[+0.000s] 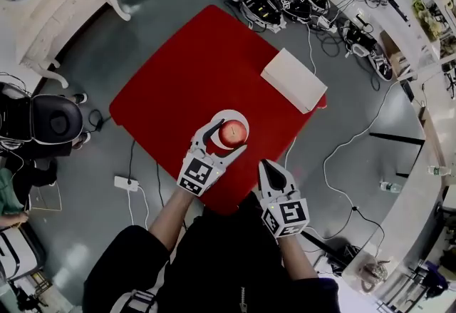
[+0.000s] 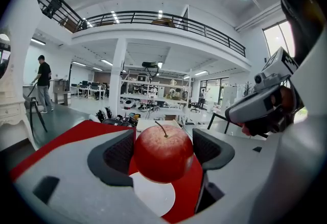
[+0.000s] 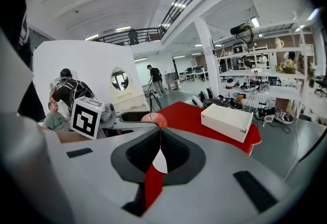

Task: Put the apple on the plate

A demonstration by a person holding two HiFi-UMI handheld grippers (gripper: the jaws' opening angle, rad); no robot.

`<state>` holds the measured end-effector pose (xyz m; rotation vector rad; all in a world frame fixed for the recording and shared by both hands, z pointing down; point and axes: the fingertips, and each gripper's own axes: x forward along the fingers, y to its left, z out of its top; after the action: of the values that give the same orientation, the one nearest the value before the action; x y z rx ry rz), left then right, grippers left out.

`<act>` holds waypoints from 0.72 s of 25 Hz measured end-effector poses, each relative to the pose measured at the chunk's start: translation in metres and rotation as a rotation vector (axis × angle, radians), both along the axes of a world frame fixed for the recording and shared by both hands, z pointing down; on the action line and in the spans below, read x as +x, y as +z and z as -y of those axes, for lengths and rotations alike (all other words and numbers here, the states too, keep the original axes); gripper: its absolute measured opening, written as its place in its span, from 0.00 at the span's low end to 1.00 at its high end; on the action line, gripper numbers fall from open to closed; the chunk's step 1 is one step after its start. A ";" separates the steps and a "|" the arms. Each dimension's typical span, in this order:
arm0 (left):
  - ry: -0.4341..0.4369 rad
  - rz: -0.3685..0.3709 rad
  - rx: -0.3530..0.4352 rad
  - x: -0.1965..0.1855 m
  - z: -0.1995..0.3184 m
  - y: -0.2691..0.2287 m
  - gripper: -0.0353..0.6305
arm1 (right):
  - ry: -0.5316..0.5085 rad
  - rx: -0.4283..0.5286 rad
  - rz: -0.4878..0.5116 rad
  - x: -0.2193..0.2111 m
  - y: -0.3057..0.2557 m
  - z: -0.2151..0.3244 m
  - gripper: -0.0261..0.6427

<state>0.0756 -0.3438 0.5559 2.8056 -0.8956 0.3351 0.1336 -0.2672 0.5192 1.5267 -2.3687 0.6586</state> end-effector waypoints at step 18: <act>-0.061 0.056 -0.103 0.011 0.048 0.113 0.60 | -0.073 -0.115 0.000 0.002 0.046 0.041 0.06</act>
<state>0.0866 -0.3917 0.6686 2.6816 -0.9452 0.4392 0.1360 -0.3087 0.5651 1.3863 -2.3312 0.7633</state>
